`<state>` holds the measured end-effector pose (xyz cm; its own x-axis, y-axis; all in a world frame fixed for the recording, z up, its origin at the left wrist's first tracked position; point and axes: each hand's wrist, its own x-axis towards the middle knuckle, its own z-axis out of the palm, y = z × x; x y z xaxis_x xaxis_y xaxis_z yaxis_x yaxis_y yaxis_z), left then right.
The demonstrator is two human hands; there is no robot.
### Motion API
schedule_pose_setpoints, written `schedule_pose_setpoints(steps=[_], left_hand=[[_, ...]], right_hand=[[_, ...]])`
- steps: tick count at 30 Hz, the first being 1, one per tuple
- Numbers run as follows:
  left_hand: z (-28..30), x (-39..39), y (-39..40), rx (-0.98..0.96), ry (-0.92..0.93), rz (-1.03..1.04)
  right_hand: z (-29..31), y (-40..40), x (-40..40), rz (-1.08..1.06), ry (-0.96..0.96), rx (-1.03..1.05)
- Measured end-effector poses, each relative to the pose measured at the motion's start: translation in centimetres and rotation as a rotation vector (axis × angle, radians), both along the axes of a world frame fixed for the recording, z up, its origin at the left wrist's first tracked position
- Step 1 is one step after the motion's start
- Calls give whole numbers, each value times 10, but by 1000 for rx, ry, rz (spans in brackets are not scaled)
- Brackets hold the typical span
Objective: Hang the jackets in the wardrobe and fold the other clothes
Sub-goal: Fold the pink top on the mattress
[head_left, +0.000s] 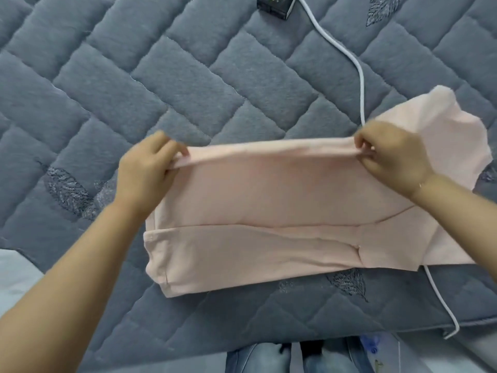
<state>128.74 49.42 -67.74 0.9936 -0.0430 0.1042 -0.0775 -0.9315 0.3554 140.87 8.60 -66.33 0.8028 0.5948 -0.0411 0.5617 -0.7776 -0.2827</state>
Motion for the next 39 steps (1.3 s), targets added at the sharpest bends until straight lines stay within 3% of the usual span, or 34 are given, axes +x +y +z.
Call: schedule_pose_setpoints(steps=[9, 14, 20, 25, 30, 32, 36, 39], left_hand=[[-21, -97, -15, -67, 331, -97], [-24, -109, -14, -66, 332, -85], [-9, -99, -26, -48, 426, -43], [-9, -73, -93, -252, 297, 36], [-61, -63, -156, -43, 541, -9], [-76, -67, -161, 59, 572, -6], [-65, -60, -169, 56, 589, 59], [-32, -47, -212, -93, 398, 237]], right_hand=[[-38, -29, -98, -36, 142, -87], [-44, -33, -112, -103, 129, -12], [-42, -29, -124, -91, 361, -81], [-32, -33, -128, -68, 334, 9], [-34, -33, -136, -119, 388, 97], [-31, -37, -135, -150, 425, 168], [-12, -64, -124, -248, 356, 323], [6, -105, -97, -404, 255, 440]])
